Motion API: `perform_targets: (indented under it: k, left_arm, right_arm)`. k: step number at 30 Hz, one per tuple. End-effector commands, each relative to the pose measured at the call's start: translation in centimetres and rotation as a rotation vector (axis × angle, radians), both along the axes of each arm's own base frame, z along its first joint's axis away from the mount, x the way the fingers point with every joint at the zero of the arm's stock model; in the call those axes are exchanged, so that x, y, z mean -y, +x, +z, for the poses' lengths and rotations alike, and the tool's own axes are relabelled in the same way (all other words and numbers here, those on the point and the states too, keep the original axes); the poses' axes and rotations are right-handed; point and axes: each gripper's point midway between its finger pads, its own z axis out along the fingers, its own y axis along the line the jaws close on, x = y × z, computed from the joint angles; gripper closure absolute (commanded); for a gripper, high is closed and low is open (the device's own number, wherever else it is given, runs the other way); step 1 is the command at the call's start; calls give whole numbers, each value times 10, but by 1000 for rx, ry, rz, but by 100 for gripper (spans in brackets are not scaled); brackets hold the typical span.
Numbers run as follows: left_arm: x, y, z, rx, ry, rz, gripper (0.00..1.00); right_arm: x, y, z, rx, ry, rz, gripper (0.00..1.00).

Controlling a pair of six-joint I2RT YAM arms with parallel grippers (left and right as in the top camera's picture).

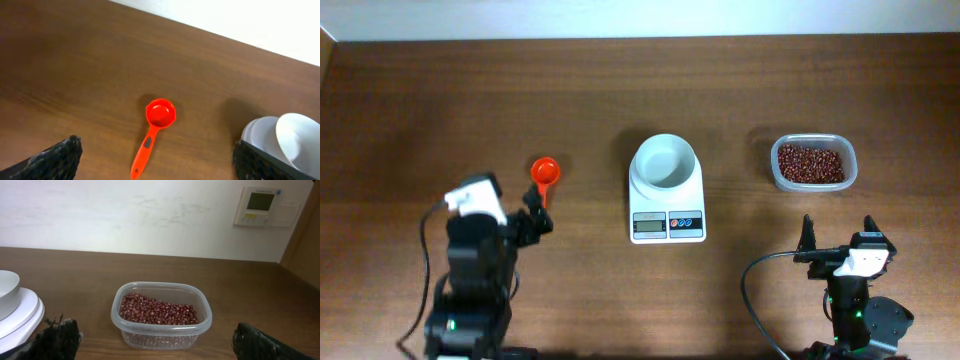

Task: Scoop item into bowl and weigh 50g on scale
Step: 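Move left gripper down over red scoop and grasp its handle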

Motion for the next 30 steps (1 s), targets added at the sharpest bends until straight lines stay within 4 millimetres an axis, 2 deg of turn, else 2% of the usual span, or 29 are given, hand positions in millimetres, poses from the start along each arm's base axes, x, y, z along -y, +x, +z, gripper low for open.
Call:
perform_targets:
  k: [1, 5, 7, 9, 13, 16, 17, 18, 19, 20, 23, 25, 26, 30]
  left_arm:
    - [3, 38, 14, -58, 65, -48, 1]
    - [4, 70, 7, -184, 72, -55, 1]
    - [4, 79, -15, -295, 74, -58, 1]
    - [5, 82, -40, -384, 76, -61, 1]
    - [5, 88, -57, -421, 77, -62, 1]
    - [2, 79, -64, -470, 79, -55, 1]
    - [2, 76, -68, -486, 80, -55, 10]
    - [2, 75, -74, -503, 80, -56, 31]
    - [2, 75, -80, -522, 80, -57, 46]
    - [2, 74, -86, -541, 80, -57, 54]
    - [2, 70, -117, -644, 79, -63, 66]
    - [6, 65, -141, -726, 64, -80, 62]
    - [10, 65, -150, -749, 58, -114, 55]
    - [15, 62, -170, -809, 63, -187, 50]
  right_arm:
    - [-1, 0, -3, -5, 5, 1, 2]
    - [-1, 0, -3, -5, 5, 1, 1]
    - [-1, 0, -3, -5, 5, 1, 1]
    - [-1, 0, -3, -5, 5, 1, 1]
    - [-1, 0, -3, -5, 5, 1, 1]
    - [-1, 0, -3, -5, 5, 1, 1]
    - [-1, 0, -3, -5, 5, 1, 1]
    - [-1, 0, -3, -5, 5, 1, 1]
    - [-1, 0, -3, -5, 5, 1, 1]
    - [-1, 0, -3, -5, 5, 1, 1]
    - [-1, 0, -3, -5, 5, 1, 1]
    - [-1, 0, -3, -5, 5, 1, 1]
    - [-1, 0, -3, -5, 5, 1, 1]
    - [-1, 0, -3, -5, 5, 1, 1]
